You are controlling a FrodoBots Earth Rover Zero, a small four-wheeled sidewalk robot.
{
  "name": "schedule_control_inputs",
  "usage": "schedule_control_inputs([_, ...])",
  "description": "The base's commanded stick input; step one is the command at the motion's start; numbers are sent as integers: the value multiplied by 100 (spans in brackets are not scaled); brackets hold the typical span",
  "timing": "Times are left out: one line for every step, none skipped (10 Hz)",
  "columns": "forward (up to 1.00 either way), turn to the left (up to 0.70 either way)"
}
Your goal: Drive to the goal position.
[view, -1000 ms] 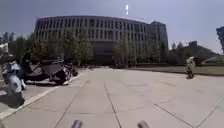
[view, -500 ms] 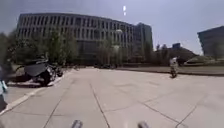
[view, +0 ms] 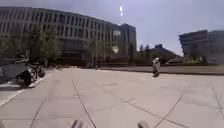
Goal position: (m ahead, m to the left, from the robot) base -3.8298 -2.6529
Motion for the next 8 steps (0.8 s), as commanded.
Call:
schedule_control_inputs([0,-85])
schedule_control_inputs([0,-85])
schedule_control_inputs([0,-85])
schedule_control_inputs([0,-85])
schedule_control_inputs([0,-85])
schedule_control_inputs([0,-85])
schedule_control_inputs([0,-85])
schedule_control_inputs([0,-85])
